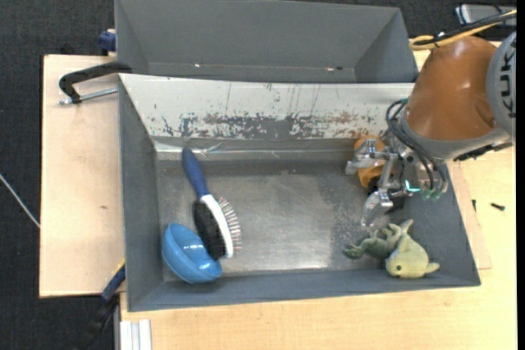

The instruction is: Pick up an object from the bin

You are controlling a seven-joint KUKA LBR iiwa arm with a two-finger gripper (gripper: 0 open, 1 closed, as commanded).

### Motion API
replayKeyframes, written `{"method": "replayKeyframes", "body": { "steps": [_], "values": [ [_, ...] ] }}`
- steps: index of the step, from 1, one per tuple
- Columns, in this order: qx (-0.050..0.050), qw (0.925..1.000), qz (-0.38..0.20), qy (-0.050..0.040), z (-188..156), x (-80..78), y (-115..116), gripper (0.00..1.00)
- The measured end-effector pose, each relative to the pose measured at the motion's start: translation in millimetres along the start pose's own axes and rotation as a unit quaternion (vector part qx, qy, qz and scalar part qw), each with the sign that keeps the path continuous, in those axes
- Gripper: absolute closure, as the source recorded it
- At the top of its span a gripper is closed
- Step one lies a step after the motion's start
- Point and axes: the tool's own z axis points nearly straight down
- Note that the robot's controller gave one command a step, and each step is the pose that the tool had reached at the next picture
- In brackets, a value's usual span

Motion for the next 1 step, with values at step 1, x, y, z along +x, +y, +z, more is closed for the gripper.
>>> {"method": "replayKeyframes", "body": {
  "steps": [1],
  "values": [
    [0.000,0.9954,-0.095,-0.0062,68.3,47.0,-47.9,0.00]
  ]
}}
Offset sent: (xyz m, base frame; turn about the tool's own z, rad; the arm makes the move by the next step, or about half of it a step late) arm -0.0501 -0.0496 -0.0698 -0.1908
